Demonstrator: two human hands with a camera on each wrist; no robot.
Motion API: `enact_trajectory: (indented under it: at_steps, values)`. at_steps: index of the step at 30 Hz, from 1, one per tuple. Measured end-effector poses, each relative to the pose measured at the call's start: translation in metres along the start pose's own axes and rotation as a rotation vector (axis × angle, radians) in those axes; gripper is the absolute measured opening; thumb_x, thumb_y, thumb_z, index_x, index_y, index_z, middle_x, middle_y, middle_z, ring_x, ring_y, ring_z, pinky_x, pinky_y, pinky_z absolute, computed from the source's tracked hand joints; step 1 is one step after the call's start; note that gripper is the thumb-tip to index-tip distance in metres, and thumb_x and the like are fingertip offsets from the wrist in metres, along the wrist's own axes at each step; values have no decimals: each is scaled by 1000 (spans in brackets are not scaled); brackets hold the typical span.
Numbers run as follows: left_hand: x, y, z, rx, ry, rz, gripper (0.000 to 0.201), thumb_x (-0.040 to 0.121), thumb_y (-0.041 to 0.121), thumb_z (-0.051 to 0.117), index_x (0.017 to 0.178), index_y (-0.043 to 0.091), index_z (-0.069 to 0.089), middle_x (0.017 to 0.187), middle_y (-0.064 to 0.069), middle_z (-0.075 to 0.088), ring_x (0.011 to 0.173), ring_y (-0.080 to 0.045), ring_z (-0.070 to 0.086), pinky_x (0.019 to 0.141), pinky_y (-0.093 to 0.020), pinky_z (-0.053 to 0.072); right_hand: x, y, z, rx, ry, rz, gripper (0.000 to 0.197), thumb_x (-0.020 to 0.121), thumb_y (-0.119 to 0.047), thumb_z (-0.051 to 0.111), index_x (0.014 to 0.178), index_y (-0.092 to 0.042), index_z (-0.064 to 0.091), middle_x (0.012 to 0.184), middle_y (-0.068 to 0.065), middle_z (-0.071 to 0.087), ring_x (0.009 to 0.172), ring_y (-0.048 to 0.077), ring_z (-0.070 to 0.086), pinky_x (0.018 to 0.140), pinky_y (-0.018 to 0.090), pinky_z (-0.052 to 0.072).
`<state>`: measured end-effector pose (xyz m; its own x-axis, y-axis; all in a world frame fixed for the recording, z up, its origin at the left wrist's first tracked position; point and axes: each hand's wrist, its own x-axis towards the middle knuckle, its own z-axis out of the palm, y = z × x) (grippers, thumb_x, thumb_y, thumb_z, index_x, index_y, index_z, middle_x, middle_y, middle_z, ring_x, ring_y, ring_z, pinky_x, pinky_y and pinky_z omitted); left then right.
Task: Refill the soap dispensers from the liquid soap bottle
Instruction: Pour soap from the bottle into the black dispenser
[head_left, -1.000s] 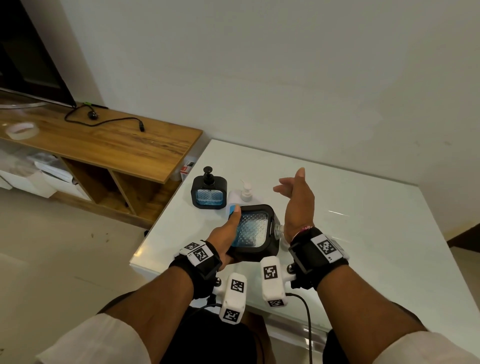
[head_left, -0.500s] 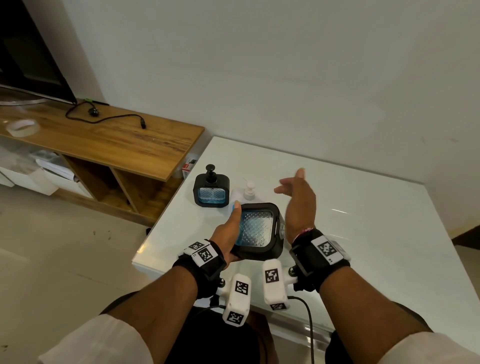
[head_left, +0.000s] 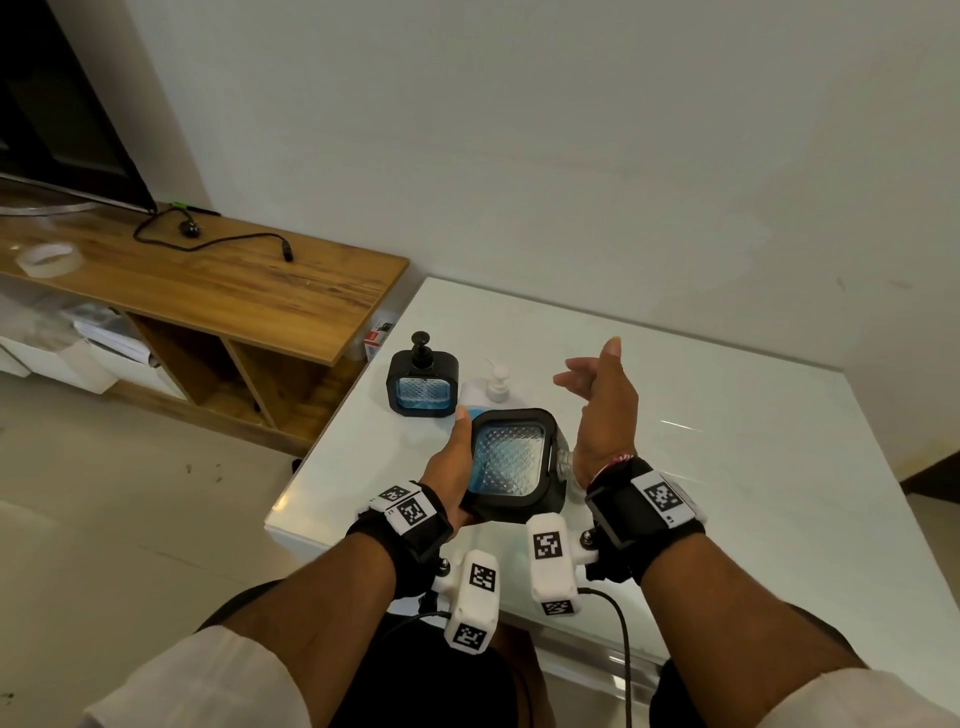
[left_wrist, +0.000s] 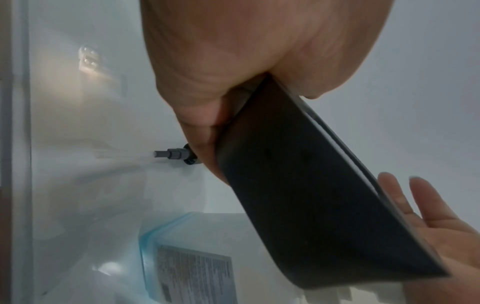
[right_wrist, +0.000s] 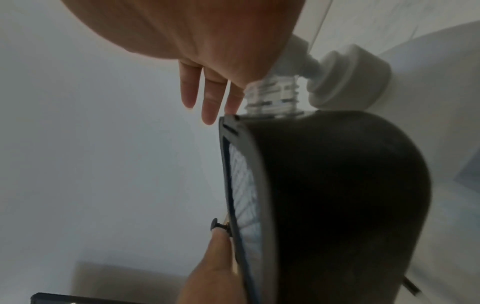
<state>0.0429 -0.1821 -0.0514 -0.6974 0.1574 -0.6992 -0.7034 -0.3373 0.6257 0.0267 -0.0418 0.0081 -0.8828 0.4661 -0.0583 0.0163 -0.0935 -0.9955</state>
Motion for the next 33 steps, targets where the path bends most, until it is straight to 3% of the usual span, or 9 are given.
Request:
enact_trajectory:
  at_steps: [5,8,12,15,18,21,23,30,33]
  values:
    - [2,1,1,-1,-22,8,64,97,74,32,107,22,68,102,-12,76,95,-33,71,74,-42,59,2,6,-2,-44,37,23,57,96,-60,32,85,-15,66,82,6,72,91,14,64,96,41,40]
    - [2,-1,1,-4,-21,13,65,98,73,32,105,20,70,91,-12,79,93,-35,71,76,-44,60,4,4,-6,22,50,86,55,99,-58,33,84,-16,66,79,3,72,99,20,64,102,45,38]
    - [0,-3,1,-6,-13,11,67,97,74,34,108,20,71,98,-14,78,96,-36,72,79,-46,60,1,-5,-6,75,38,111,55,99,-57,31,84,-16,65,82,3,71,105,22,62,104,45,34]
    - [0,-4,1,-9,-17,14,66,98,73,33,104,20,70,99,-14,77,95,-35,71,77,-45,59,2,-6,-5,70,36,105,55,99,-57,31,84,-16,65,80,2,71,105,22,62,101,43,35]
    - [1,-2,1,-9,-14,4,68,97,74,34,115,19,69,109,-16,75,100,-36,70,80,-46,60,2,2,-2,23,48,52,54,101,-54,32,84,-15,65,81,5,71,94,18,63,89,35,40]
    - [0,-2,1,-14,-26,-7,64,99,70,34,111,18,68,101,-14,75,92,-33,71,71,-41,58,1,10,-2,-65,53,-66,52,103,-46,34,86,-8,66,84,12,71,86,17,63,74,22,36]
    - [-1,-3,0,-10,-36,-5,64,100,69,34,111,17,69,99,-15,76,90,-32,71,68,-40,58,1,12,-3,-62,52,-70,53,103,-46,35,88,-7,67,86,13,71,85,15,62,73,21,35]
    - [-2,-6,-2,-24,-23,-18,69,97,73,40,122,17,68,113,-18,75,107,-39,71,95,-56,57,0,5,-3,18,36,-71,54,103,-49,32,90,-9,66,88,13,71,86,10,62,85,28,38]
    - [-4,-5,-1,-37,-26,-20,69,96,74,40,125,17,68,116,-18,75,108,-38,70,94,-54,57,1,7,-3,9,38,-75,54,103,-48,32,90,-8,66,88,13,71,86,11,62,85,26,39]
